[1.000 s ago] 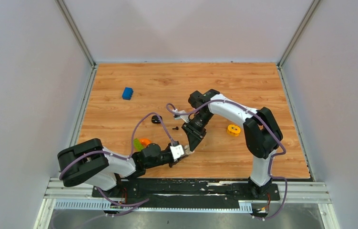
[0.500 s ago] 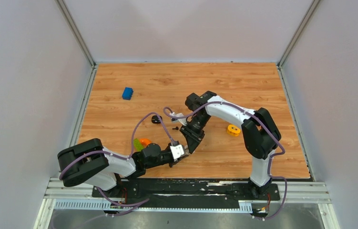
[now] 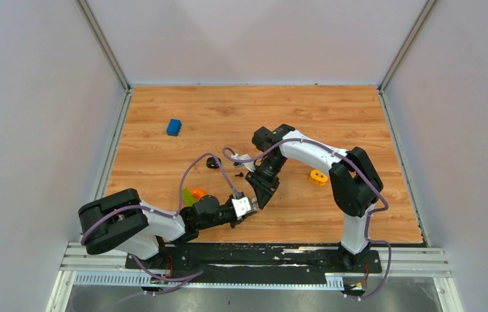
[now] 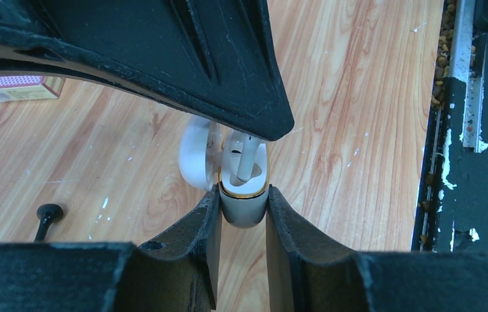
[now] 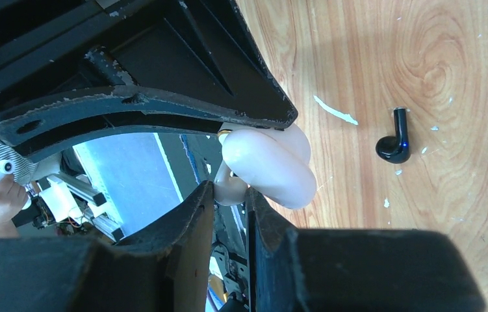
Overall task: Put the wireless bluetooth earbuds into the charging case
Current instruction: Place the earbud in the charging case.
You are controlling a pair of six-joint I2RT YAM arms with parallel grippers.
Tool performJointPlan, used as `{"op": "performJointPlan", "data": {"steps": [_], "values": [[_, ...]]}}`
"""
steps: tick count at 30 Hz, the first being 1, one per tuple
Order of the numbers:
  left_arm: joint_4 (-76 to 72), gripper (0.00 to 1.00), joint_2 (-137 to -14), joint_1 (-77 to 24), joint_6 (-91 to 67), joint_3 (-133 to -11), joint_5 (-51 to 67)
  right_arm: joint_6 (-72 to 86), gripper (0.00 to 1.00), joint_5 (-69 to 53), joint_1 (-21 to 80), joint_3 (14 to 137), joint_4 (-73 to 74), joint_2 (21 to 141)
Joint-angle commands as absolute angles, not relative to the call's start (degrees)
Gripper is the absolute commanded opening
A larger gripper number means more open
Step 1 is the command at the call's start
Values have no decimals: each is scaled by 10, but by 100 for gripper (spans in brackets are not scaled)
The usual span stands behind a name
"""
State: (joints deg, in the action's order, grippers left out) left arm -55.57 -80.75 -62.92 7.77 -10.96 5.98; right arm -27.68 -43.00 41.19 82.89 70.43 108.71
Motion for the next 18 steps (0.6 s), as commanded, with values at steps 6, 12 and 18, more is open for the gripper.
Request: {"op": "performJointPlan", "data": {"steps": [6,12,18], "values": [[-590,0,-810,-633,71,-128,71,-275,18,-428,416,854,694,1091],[-590,0,-814,-633,69,-131,81,-276,18,-430,418,859,695,1098],[-589,0,-815,-633,67,-131,80,-277,18,-426,427,863,697,1104]]}}
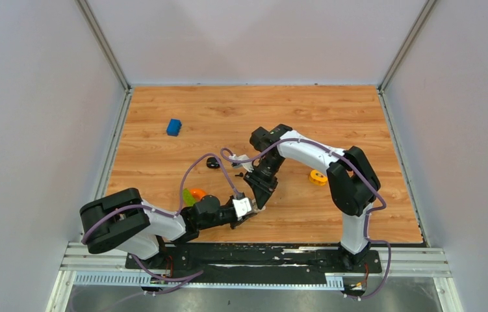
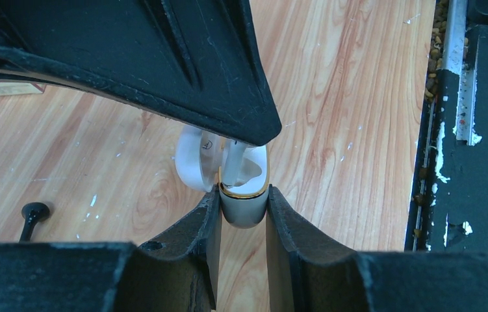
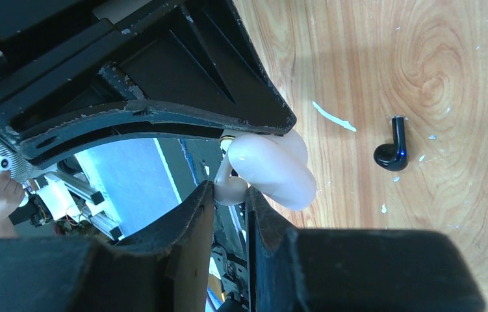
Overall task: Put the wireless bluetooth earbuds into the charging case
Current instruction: Place the earbud in the charging case.
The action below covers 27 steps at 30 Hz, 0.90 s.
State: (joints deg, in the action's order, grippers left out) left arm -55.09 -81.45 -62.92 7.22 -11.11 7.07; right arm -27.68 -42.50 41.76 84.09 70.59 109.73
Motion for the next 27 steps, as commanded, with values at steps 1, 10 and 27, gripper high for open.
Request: {"op": "performJointPlan", "data": {"steps": [1,10,27], "values": [[-590,0,-815,-633,66,-131,79,-277,18,-425,428,863,697,1103],[-589,0,-811,-633,67,-129,74,-281,17,-402,429,854,698,1080],[-591,0,-813,-633,64,-130,71,-286,17,-408,430,850,703,1078]]}}
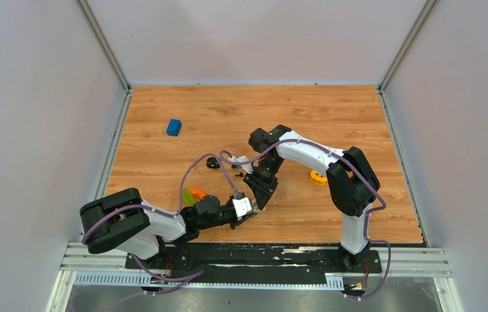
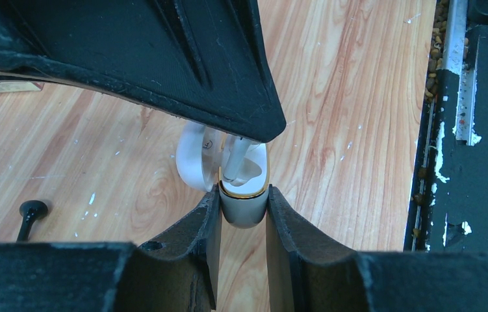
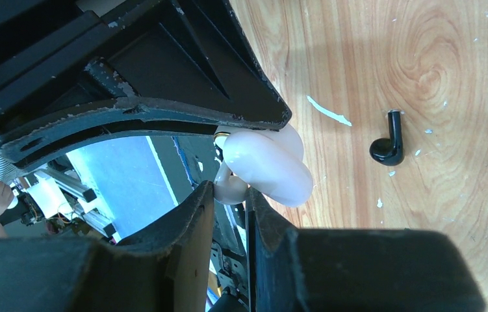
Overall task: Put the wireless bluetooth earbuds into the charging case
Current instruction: Place the earbud in the charging case.
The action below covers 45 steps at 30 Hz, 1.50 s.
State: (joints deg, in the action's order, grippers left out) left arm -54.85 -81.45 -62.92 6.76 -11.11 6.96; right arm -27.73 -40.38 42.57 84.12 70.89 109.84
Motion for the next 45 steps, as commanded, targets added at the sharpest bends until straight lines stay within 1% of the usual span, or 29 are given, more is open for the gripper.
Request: {"op": "performJointPlan", "data": {"steps": [1,12,25,34,38,45], "values": [[-590,0,-813,-633,64,-130,71,-287,17,-410,429,851,705,1078],[-590,0,-810,-633,65,-129,64,-290,17,-413,433,848,707,1080],[-602,0,-812,-633,72,-124,91,-281,18,-407,435,866,702,1100],[-613,0,-813,-633,70,-121,98,-274,27,-399,443,870,699,1099],[-628,0,-814,-633,64,-117,98,-272,32,-395,448,873,699,1095],[-682,0,-819,-633,58,-99,111,-271,34,-377,450,887,703,1075]]}}
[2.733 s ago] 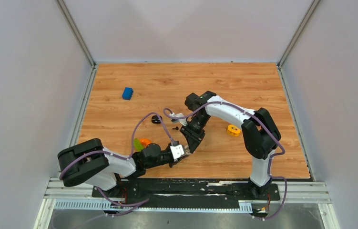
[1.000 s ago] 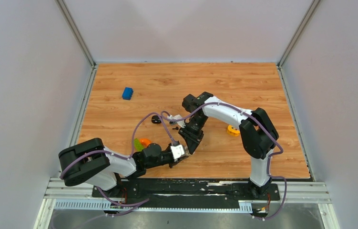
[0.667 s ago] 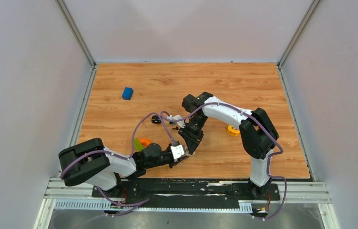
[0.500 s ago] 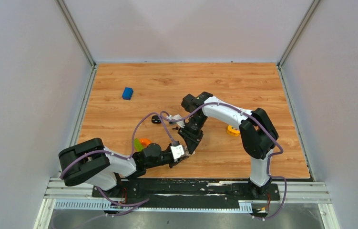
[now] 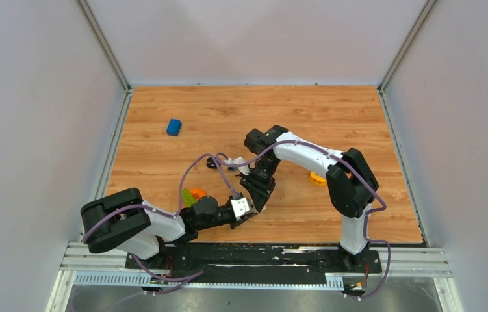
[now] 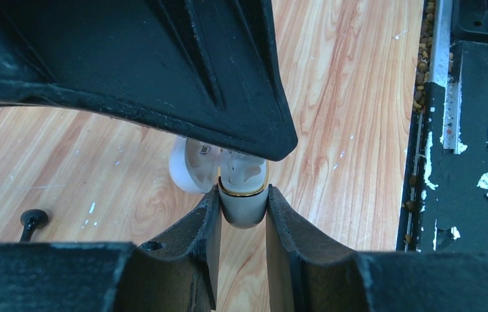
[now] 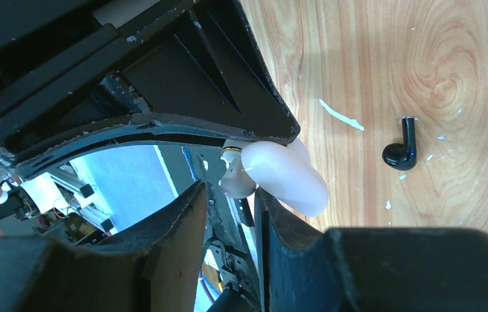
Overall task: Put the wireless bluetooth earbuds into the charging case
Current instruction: Place the earbud in the charging case, then close the charging case.
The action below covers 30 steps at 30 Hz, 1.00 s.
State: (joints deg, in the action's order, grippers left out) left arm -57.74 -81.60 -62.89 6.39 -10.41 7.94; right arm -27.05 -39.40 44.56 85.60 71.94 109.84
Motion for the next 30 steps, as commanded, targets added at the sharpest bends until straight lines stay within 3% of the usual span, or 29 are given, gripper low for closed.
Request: {"op": "performJointPlan", "data": {"steps": [1,9,16,19,24,27,30], "values": [[-695,0,-820,-633,57,-94,113,-271,36,-372,450,891,703,1070],[-743,0,-826,-633,51,-80,118,-279,42,-349,444,928,727,1027],[-758,0,-824,-633,42,-73,116,-355,45,-458,392,946,769,958],[-770,0,-824,-633,34,-71,122,-459,55,-539,373,885,746,912],[-798,0,-822,-633,21,-65,124,-507,74,-522,368,678,508,758],[-803,0,-826,-633,16,-65,127,-543,78,-534,368,569,392,674],[-810,0,-831,-632,10,-64,130,-569,79,-557,369,537,383,669]]}}
